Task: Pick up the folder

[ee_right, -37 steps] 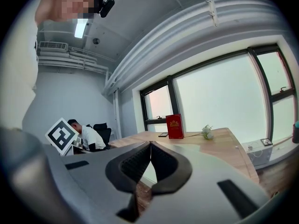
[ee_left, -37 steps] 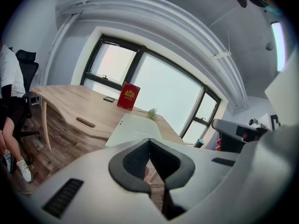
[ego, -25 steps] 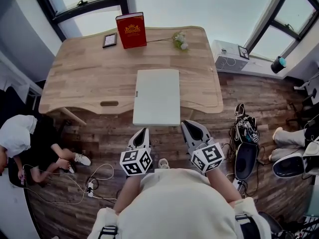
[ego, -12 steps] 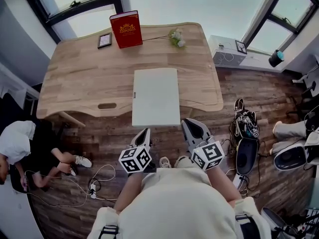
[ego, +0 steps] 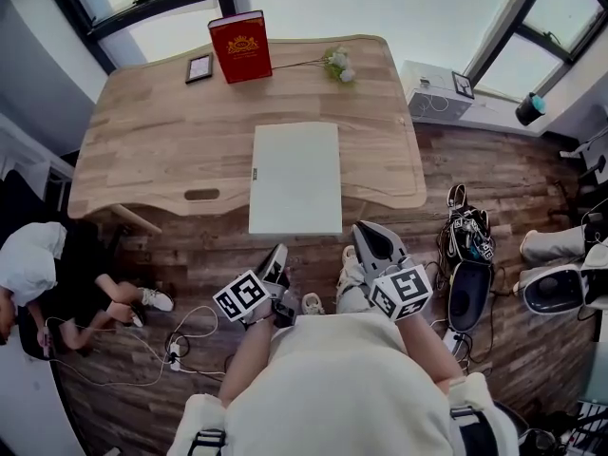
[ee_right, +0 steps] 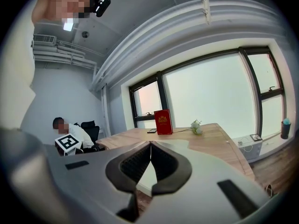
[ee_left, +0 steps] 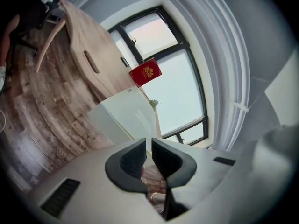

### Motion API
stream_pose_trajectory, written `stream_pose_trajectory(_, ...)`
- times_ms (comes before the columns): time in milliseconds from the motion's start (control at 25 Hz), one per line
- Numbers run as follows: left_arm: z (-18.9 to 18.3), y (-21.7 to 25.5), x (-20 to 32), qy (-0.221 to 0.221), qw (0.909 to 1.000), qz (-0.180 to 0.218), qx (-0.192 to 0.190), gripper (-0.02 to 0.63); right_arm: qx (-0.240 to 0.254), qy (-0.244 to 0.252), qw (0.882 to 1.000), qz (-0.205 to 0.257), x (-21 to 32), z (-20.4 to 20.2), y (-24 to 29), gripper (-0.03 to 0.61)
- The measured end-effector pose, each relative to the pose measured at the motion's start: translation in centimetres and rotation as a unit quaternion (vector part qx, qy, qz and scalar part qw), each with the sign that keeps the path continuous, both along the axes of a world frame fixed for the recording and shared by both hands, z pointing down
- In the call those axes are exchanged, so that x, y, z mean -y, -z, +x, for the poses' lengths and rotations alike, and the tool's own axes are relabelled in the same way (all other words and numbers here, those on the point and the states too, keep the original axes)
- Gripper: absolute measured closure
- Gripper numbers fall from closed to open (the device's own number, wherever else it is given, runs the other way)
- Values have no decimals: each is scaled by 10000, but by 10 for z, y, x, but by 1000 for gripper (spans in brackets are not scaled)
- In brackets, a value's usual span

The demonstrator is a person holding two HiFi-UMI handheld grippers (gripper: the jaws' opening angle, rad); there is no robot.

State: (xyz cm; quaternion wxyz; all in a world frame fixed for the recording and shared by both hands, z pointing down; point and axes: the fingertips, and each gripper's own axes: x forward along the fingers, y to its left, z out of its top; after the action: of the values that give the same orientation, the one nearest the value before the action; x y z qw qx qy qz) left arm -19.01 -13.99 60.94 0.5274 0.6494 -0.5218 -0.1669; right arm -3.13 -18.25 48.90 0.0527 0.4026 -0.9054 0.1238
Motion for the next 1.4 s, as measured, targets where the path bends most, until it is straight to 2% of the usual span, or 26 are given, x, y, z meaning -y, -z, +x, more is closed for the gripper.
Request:
stream_pose_trajectory(120, 1, -6, 4, 135, 9989, 11, -438, 527, -8, 77, 10000, 7, 4, 1, 1, 558)
stream_pose_trajectory(280, 10, -17, 9, 33, 9972, 78, -749, 414, 15, 84, 10000, 50, 8, 5, 2, 558)
stream_pose_trajectory(400, 17, -23, 12, 44, 9918, 188, -1264, 314, 8, 72, 10000, 47, 10, 10, 0, 558)
stream_pose_trajectory(520, 21, -27, 16, 89, 9864, 349, -1605, 272, -7, 45, 10000, 16, 11, 16, -2, 558)
stream_pose_trajectory(640, 19, -39, 18, 245, 9866, 199, -1598, 255, -14, 1, 10000, 2, 13, 20, -3, 558)
stream_pose_trajectory(760, 15, -47, 27, 564, 9794, 191, -1932, 242, -22, -25, 10000, -16, 14, 23, -5, 558)
stream_pose_trajectory(840, 11, -51, 32, 697, 9778, 208, -1965, 241, -33, -43, 10000, -37, 15, 26, -6, 558)
stream_pose_trajectory(960, 11, -52, 39, 755, 9775, 246, -1956, 236, -66, -91, 9999, -59, 18, 32, -7, 558)
stream_pose_trajectory(1200, 11, -67, 51, 931, 9751, 7, -2013, 229, -65, -153, 9998, -59, 27, 38, -7, 558)
stream_pose_trajectory(1400, 14, -75, 54, 888, 9757, -90, -2001, 229, -91, -122, 9999, -71, 33, 38, -9, 558)
